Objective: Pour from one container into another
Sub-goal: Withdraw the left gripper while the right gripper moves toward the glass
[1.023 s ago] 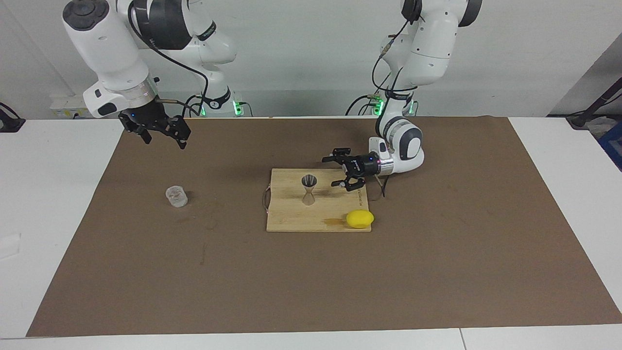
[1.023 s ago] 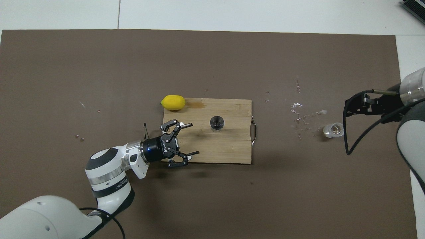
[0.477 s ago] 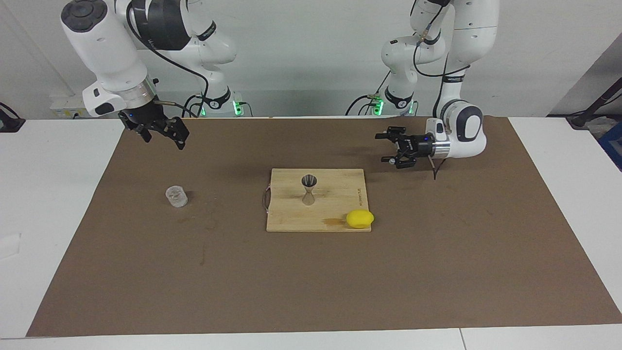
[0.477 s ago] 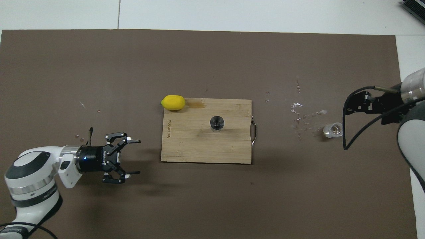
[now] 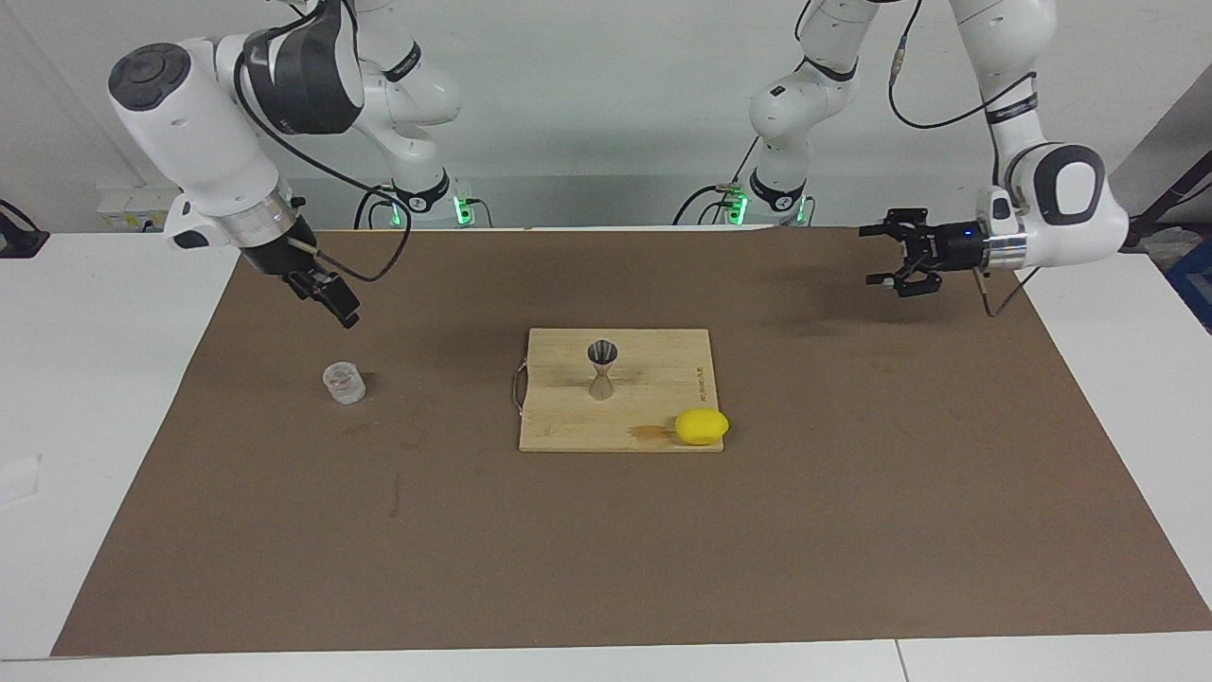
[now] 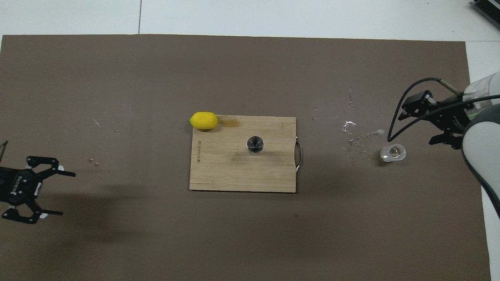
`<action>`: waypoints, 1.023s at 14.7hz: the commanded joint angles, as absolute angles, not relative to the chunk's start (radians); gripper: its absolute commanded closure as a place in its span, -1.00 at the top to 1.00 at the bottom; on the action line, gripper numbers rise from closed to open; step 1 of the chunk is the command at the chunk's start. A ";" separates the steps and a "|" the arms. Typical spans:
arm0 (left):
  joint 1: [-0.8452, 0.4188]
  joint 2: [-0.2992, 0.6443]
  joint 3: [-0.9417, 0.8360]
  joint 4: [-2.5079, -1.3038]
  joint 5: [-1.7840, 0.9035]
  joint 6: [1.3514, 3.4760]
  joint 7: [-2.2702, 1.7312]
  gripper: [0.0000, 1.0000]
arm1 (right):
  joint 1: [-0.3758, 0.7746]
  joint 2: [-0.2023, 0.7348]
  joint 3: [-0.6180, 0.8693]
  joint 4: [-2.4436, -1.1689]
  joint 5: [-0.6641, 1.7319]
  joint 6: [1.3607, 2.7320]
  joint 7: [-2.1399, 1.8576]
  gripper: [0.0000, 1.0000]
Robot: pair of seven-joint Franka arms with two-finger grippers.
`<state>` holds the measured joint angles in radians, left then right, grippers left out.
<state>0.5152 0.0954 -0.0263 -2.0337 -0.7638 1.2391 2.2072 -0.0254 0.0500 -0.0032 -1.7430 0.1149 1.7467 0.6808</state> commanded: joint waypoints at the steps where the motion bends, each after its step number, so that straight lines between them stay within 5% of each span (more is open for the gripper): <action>1: 0.491 0.094 -0.040 -1.864 -0.574 1.213 2.102 1.00 | -0.090 0.101 0.002 -1.752 0.188 1.790 0.745 0.90; 8: 0.376 -0.072 -0.051 -1.775 -0.224 1.299 1.723 1.00 | -0.265 0.231 0.002 -1.762 0.331 1.841 0.801 0.91; 15: 0.157 -0.060 -0.061 -1.582 -0.002 1.210 1.216 1.00 | -0.344 0.268 0.002 -1.877 0.485 1.989 1.009 0.91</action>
